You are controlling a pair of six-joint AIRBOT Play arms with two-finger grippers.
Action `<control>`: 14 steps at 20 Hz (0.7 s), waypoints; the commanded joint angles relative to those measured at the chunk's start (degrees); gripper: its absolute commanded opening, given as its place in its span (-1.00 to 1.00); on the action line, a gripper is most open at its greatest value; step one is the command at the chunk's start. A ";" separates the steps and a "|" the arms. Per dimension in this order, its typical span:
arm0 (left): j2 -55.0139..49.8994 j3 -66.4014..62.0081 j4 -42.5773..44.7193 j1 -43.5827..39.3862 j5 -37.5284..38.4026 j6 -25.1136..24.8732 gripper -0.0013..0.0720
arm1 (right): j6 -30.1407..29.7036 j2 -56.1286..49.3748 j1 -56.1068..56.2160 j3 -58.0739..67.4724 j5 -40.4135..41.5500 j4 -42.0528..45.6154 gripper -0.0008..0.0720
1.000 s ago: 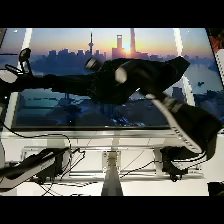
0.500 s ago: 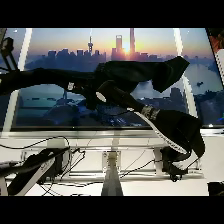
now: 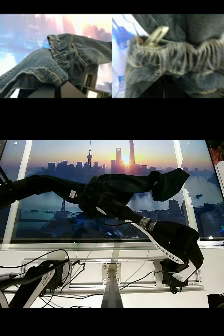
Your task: Fold the clothes and pants, and hang the long-sleeved shirts on hangers.
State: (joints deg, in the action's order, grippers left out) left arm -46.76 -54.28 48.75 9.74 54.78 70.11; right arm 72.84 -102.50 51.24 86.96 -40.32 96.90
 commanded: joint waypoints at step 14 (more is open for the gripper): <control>-0.24 -0.02 -6.69 0.00 -0.17 -0.02 -0.89 | -4.63 8.11 -4.42 -0.24 -11.43 -16.11 0.60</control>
State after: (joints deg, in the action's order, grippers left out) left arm -47.09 -54.28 49.82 9.74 54.63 70.11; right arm 74.17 -94.02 44.31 86.80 -49.78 87.29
